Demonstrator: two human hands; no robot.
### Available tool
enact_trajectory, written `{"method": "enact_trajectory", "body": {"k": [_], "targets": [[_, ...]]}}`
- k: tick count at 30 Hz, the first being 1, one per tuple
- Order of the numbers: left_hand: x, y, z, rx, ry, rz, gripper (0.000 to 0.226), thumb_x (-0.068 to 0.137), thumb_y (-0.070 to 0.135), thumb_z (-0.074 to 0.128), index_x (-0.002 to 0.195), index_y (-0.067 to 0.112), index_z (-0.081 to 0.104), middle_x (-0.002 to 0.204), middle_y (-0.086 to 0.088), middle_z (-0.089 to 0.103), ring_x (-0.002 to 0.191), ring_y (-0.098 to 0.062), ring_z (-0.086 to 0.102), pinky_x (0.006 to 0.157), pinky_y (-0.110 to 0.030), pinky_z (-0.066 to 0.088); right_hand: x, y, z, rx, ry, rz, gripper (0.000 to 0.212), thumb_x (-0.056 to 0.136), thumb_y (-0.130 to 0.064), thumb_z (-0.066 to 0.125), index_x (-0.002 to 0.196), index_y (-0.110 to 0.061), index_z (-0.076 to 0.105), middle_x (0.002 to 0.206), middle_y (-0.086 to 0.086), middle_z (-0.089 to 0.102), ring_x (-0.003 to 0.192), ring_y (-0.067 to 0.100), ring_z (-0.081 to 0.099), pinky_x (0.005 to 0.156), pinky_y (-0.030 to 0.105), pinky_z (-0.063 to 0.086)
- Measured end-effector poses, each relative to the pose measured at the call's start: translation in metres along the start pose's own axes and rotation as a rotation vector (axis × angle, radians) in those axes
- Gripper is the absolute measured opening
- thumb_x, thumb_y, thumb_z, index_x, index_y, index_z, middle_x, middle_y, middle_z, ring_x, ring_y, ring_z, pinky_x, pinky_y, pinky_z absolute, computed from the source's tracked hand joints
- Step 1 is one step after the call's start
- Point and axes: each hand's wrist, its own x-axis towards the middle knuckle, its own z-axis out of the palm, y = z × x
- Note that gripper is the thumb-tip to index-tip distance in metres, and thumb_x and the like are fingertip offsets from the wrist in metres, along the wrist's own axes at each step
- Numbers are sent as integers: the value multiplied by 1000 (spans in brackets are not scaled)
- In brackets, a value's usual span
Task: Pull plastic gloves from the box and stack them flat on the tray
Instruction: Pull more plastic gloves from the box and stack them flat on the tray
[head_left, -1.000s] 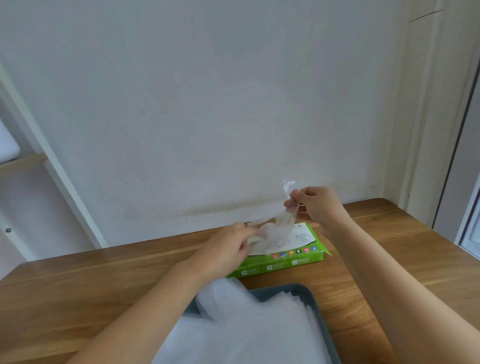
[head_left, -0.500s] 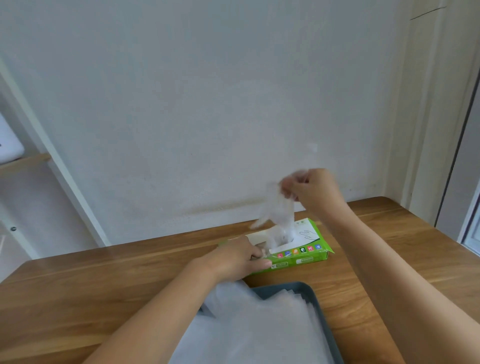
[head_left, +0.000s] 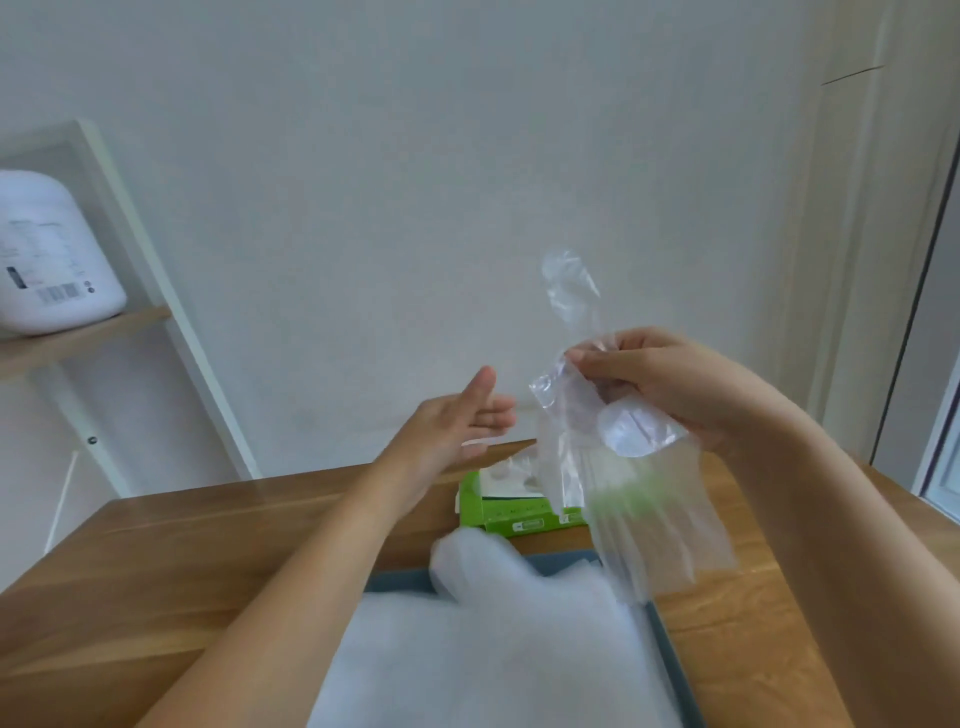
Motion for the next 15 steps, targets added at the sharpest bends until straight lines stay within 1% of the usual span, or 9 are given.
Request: {"method": "enact_trajectory", "body": {"k": [2,3,4,5,8,10,11,13,15], "targets": [[-26,11,-1,-128,-198,32,90,58,85,56,114,15,68,114,-4,71,109,-17,66,98,-31,49,-5,5,10,-84,-36,33,27,92,-18,57,73,-6,73,71,9,70,64,18,63,66,26,51],[-38,13,0,-154,-284,39,97,57,85,59,121,13,65,119,-7,69,114,-20,64,100,-33,48,-8,7,17,-129,-52,68,29,93,-22,58,77,-3,74,77,14,71,71,23,64,73,33,52],[-49,13,1,-156,-344,31,94,61,80,62,124,10,63,123,-10,66,117,-23,61,102,-34,47,-13,9,26,-177,-62,107,33,93,-27,58,81,-1,74,82,19,72,74,27,65,76,37,52],[-60,12,4,-149,-376,16,84,69,72,66,122,8,64,123,-13,66,117,-25,61,103,-36,46,-19,11,33,-218,-67,138,37,94,-32,57,83,-1,73,83,20,72,74,27,65,72,37,54],[-82,5,11,-76,-314,-30,37,85,38,69,100,4,73,103,-16,72,96,-21,69,89,-30,49,-34,12,50,-236,-40,198,45,95,-39,52,78,-2,71,72,12,69,59,17,63,54,19,49],[-95,-1,13,-54,-267,-60,27,91,26,64,82,4,75,85,-16,73,80,-20,68,71,-25,49,-45,12,56,-298,-12,215,54,89,-53,51,79,-4,72,71,11,70,59,16,64,54,17,48],[-99,-4,13,-68,-257,-76,31,93,24,61,70,9,75,74,-12,71,74,-21,65,65,-25,47,-49,12,57,-327,-4,210,59,83,-60,51,82,-5,72,72,10,71,60,17,66,56,19,49],[-109,-9,9,-182,-228,-103,35,94,21,58,63,14,73,68,-6,69,72,-23,62,70,-29,44,-62,13,56,-317,2,196,62,70,-66,55,91,-10,72,78,9,73,68,19,69,61,23,53],[-113,-15,4,-358,-128,-126,33,93,17,58,64,14,75,72,-3,71,69,-16,67,81,-35,43,-76,18,51,-279,-75,210,62,69,-65,67,102,-12,69,90,8,73,84,21,71,74,27,55]]}}
